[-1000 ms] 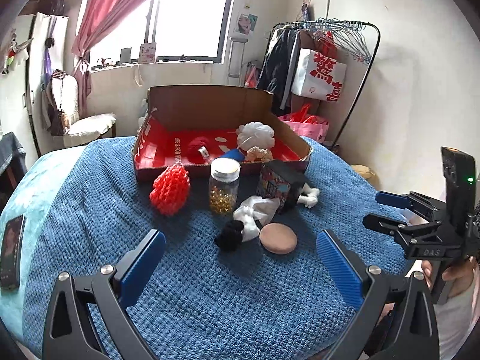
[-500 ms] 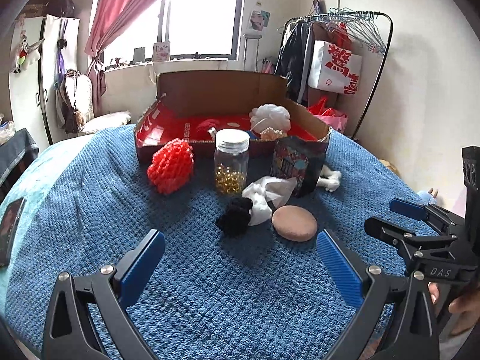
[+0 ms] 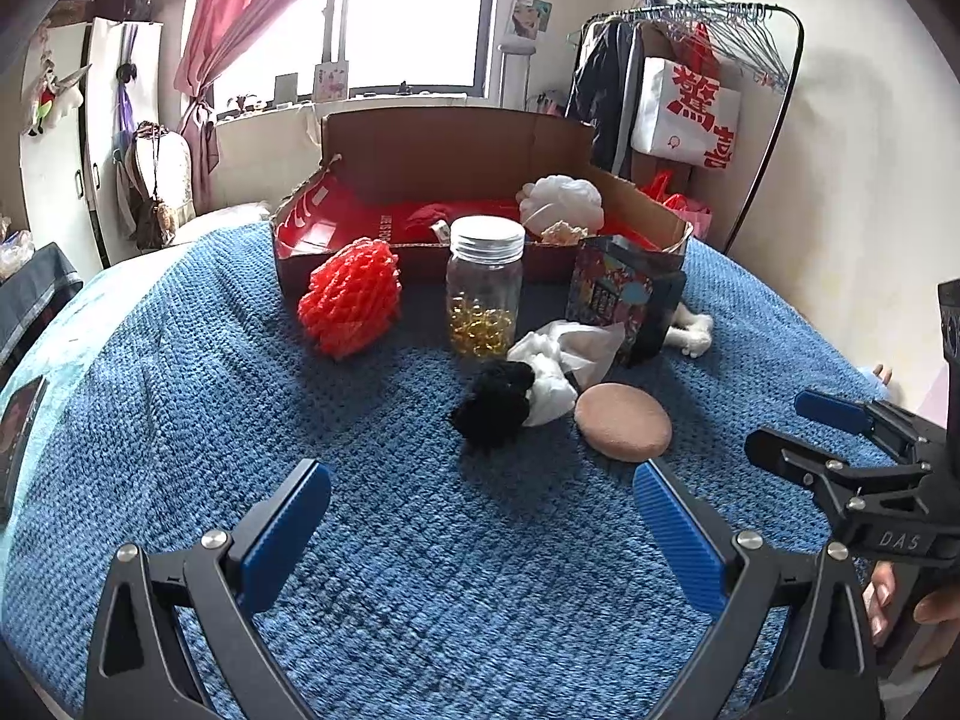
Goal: Organize soft objects
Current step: 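Grasp the black pom-pom with the left tool while the right tool grasps the beige sponge puff, then carry the black pom-pom and beige sponge puff into the red box with both tools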
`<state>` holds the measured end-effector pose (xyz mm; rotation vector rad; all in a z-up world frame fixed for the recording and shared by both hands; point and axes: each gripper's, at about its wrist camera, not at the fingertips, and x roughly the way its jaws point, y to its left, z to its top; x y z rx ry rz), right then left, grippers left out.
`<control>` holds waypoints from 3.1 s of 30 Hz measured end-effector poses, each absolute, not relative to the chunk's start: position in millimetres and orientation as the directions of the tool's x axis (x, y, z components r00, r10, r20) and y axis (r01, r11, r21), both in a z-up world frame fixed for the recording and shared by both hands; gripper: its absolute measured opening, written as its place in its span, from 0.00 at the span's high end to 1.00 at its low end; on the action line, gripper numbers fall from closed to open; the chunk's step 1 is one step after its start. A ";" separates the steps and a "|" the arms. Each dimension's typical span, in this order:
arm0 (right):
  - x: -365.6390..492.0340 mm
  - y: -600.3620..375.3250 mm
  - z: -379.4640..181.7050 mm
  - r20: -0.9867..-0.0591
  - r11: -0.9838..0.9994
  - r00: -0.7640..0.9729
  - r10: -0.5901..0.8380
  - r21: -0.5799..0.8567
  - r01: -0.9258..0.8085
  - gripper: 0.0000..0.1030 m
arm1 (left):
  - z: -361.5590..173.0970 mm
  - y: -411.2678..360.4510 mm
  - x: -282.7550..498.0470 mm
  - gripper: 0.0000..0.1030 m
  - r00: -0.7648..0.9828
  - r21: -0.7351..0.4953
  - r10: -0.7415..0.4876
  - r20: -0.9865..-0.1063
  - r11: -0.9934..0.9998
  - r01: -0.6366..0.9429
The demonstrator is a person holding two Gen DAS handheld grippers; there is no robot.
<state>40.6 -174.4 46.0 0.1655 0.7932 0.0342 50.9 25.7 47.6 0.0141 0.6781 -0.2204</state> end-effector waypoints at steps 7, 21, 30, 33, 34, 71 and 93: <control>58.1 -173.6 45.8 -0.728 0.980 0.664 0.170 0.193 -0.040 0.16 | 50.8 25.9 65.9 0.00 0.732 -0.035 -0.220 -0.645 0.965 0.260; 105.7 -140.9 32.7 -0.791 0.942 0.528 0.309 0.176 -0.287 0.17 | 38.3 24.3 112.1 0.31 0.587 -0.070 -0.328 -0.740 0.906 0.418; 111.4 -125.3 27.7 -0.783 0.919 0.524 0.334 0.149 -0.364 0.55 | 32.9 20.9 123.9 0.71 0.538 -0.146 -0.426 -0.728 0.862 0.485; 105.0 -128.2 33.8 -0.763 0.921 0.549 0.341 0.154 -0.357 0.55 | 35.4 24.7 122.5 0.71 0.548 -0.158 -0.429 -0.718 0.867 0.472; 103.4 -129.4 34.9 -0.759 0.921 0.552 0.346 0.164 -0.353 0.55 | 35.6 26.5 122.4 0.71 0.546 -0.167 -0.432 -0.718 0.869 0.467; 165.5 -103.4 96.9 -0.795 0.824 0.604 0.060 -0.302 -0.480 0.55 | 101.4 47.5 204.8 0.71 0.594 0.062 -0.254 -0.763 0.887 0.458; 276.3 -138.0 101.0 -0.846 0.886 0.464 0.261 0.019 -0.464 0.55 | 104.6 55.5 279.3 0.71 0.524 -0.088 -0.330 -0.785 0.897 0.433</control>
